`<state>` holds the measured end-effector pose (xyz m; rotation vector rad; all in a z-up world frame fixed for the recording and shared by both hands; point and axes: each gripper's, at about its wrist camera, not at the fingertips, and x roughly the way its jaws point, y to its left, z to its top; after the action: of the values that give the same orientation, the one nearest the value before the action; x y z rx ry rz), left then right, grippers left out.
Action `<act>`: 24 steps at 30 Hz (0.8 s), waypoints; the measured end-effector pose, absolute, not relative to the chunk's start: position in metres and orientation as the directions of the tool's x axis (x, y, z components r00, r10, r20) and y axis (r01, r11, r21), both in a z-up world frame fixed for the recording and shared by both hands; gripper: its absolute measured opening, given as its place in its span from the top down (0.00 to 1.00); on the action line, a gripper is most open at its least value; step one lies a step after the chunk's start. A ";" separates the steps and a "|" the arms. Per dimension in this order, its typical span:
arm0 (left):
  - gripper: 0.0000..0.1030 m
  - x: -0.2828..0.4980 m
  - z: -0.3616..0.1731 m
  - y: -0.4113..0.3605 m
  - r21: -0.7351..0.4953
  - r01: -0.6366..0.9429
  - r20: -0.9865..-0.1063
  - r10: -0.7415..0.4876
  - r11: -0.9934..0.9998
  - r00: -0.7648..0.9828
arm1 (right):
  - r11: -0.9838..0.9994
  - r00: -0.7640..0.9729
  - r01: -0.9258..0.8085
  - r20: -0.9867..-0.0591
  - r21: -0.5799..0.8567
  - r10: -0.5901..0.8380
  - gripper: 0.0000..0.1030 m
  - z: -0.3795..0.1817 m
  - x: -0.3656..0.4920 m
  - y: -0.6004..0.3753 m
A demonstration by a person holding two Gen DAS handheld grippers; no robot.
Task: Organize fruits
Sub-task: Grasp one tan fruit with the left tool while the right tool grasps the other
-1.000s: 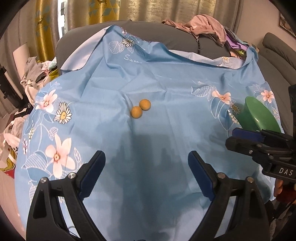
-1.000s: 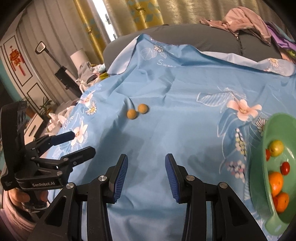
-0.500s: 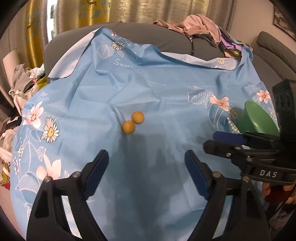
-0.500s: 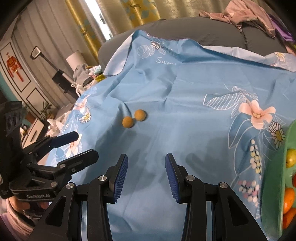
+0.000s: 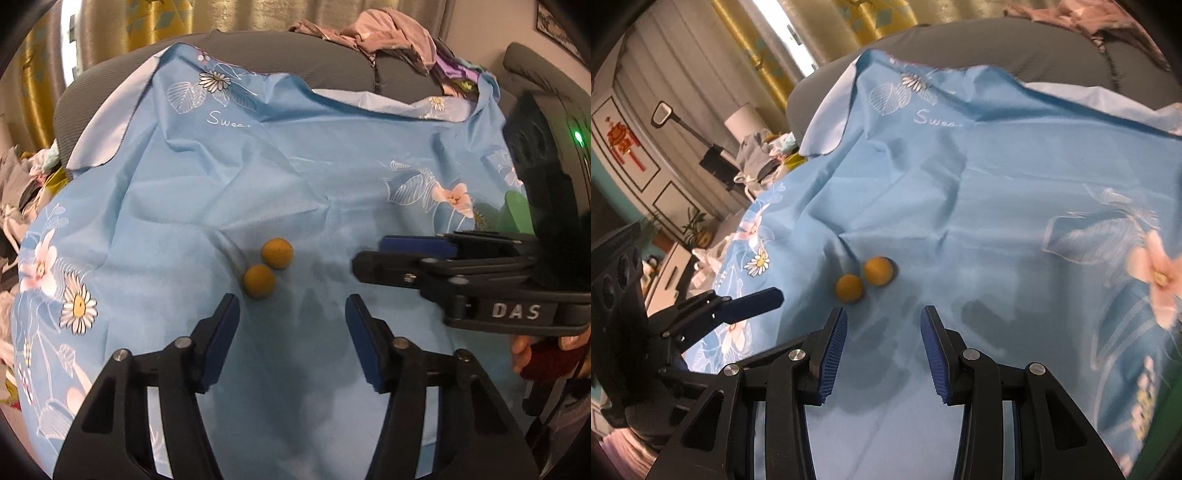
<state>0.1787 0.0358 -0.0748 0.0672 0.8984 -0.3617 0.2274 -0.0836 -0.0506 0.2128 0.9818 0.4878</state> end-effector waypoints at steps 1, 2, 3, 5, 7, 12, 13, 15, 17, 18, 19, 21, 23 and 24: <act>0.50 0.182 -0.076 0.034 -0.086 0.343 -0.779 -0.278 0.935 0.563 | 0.871 0.451 -0.301 -0.747 0.389 0.489 0.59 -0.054 0.233 -0.081; 0.53 0.187 -0.079 0.032 -0.076 0.354 -0.786 -0.275 0.932 0.554 | 0.867 0.441 -0.303 -0.748 0.397 0.496 0.59 -0.057 0.240 -0.079; 0.54 0.190 -0.081 0.031 -0.068 0.359 -0.791 -0.270 0.931 0.549 | 0.864 0.432 -0.303 -0.750 0.403 0.501 0.59 -0.059 0.244 -0.078; 0.54 0.198 -0.086 0.027 -0.044 0.370 -0.802 -0.253 0.928 0.541 | 0.855 0.409 -0.303 -0.752 0.422 0.517 0.59 -0.064 0.255 -0.075; 0.55 0.205 -0.091 0.025 -0.028 0.374 -0.813 -0.239 0.927 0.531 | 0.837 0.384 -0.308 -0.746 0.453 0.545 0.59 -0.069 0.266 -0.070; 0.57 0.218 -0.105 0.022 0.007 0.375 -0.833 -0.202 0.927 0.515 | 0.835 0.337 -0.314 -0.769 0.452 0.543 0.59 -0.085 0.282 -0.055; 0.60 0.219 -0.106 0.022 0.018 0.377 -0.831 -0.195 0.926 0.520 | 0.835 0.333 -0.317 -0.772 0.449 0.542 0.59 -0.087 0.284 -0.053; 0.60 0.223 -0.106 0.023 0.026 0.381 -0.831 -0.192 0.924 0.522 | 0.830 0.334 -0.327 -0.767 0.451 0.548 0.59 -0.089 0.290 -0.048; 0.63 0.227 -0.106 0.024 0.029 0.385 -0.835 -0.189 0.923 0.517 | 0.830 0.328 -0.332 -0.770 0.448 0.547 0.59 -0.091 0.293 -0.045; 0.64 0.228 -0.106 0.024 0.038 0.389 -0.837 -0.183 0.921 0.515 | 0.831 0.330 -0.339 -0.771 0.442 0.545 0.59 -0.093 0.295 -0.043; 0.67 0.229 -0.106 0.024 0.046 0.393 -0.838 -0.179 0.918 0.515 | 0.830 0.337 -0.344 -0.767 0.439 0.546 0.59 -0.093 0.296 -0.042; 0.67 0.229 -0.106 0.024 0.049 0.404 -0.842 -0.180 0.913 0.508 | 0.831 0.335 -0.339 -0.769 0.441 0.545 0.59 -0.094 0.299 -0.043; 0.66 0.230 -0.106 0.025 0.036 0.411 -0.843 -0.193 0.911 0.503 | 0.827 0.337 -0.347 -0.763 0.443 0.551 0.62 -0.094 0.300 -0.045; 0.66 0.230 -0.105 0.027 0.022 0.412 -0.843 -0.204 0.911 0.497 | 0.827 0.338 -0.350 -0.763 0.441 0.550 0.66 -0.095 0.300 -0.046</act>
<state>0.2304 0.0270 -0.1053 0.2330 0.9833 -0.3768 0.2997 -0.0461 -0.0948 0.2125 1.0764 0.5919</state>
